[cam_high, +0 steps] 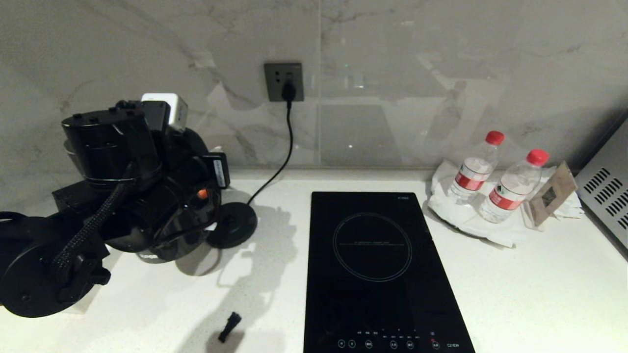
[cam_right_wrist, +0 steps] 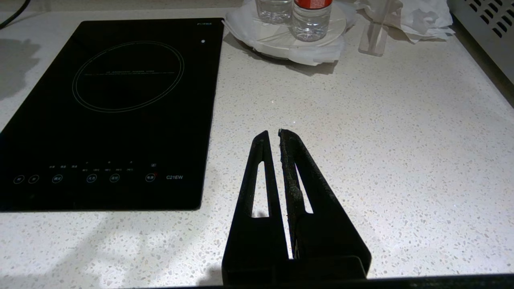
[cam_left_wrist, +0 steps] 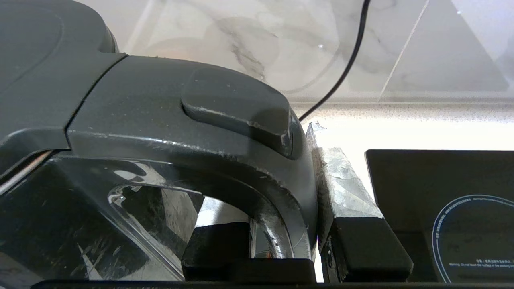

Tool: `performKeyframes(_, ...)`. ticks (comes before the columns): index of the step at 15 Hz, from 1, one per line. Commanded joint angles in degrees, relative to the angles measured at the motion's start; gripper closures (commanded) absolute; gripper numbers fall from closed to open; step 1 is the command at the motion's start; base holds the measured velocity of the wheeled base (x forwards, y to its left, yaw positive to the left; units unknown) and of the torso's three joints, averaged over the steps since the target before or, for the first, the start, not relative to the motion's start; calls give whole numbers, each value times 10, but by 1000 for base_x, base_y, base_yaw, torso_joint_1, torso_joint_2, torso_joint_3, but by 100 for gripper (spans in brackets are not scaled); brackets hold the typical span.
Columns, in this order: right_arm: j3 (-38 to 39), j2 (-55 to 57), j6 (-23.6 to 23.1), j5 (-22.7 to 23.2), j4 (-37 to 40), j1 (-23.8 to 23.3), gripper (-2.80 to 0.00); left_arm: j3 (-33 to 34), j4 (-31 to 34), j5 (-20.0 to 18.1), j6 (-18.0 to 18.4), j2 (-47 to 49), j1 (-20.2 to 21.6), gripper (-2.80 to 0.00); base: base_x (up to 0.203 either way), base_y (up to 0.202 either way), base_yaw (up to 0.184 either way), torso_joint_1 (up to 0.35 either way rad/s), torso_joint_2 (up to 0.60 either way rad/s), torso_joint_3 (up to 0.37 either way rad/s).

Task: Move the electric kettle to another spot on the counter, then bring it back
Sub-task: Place it by the sink

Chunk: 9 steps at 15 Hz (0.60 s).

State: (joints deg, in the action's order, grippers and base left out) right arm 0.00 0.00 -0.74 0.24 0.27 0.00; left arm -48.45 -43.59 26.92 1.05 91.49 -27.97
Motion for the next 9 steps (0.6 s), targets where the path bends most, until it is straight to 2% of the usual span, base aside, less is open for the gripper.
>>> performKeyframes(1,0,0,0,0,0,0,0,6,-3,2,-1,-16,0,0,0,0,0,0,0,0)
performKeyframes(4,0,0,0,0,0,0,0,17,-3,4,-2,-18,1,0,0,0,0,2,4,53)
performKeyframes(9,0,0,0,0,0,0,0,29,-5,3,-3,-21,2,0,0,0,0,1,2,186)
